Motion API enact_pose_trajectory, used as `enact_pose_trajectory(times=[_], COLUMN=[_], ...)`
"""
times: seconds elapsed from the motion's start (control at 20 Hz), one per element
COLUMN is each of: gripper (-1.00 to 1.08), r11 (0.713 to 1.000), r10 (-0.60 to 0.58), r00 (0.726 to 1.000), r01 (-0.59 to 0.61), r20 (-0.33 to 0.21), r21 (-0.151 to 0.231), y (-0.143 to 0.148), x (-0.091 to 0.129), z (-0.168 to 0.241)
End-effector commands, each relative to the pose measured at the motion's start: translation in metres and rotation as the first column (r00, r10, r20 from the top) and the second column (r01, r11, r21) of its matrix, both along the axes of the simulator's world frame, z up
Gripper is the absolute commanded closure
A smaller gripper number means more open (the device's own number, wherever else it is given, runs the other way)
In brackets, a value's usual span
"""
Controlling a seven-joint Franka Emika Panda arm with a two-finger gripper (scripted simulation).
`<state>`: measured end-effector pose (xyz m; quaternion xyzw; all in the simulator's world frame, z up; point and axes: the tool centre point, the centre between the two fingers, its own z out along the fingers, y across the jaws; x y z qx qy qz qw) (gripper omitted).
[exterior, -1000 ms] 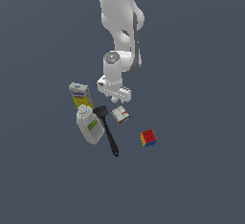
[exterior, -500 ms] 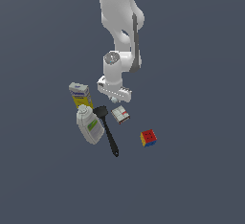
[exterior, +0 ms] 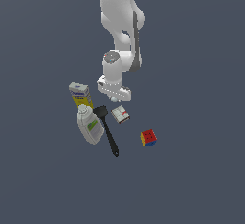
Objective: Pick up a designated object from a clutter of objects.
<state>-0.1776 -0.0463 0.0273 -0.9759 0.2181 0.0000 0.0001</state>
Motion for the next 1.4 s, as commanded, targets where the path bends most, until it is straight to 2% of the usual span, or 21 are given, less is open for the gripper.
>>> enact_pose_trajectory(times=[0.0, 0.5, 1.35], gripper=[1.08, 1.08, 1.08], r11=[1.000, 1.000, 1.000], r10=[0.000, 0.000, -0.001], r00=[1.000, 1.000, 1.000], r01=[0.000, 0.000, 0.001], r20=[0.001, 0.001, 0.000], r21=[0.000, 0.000, -0.001], y=[0.000, 0.000, -0.002], x=[0.002, 0.014, 0.050], z=[0.006, 0.053, 0.180])
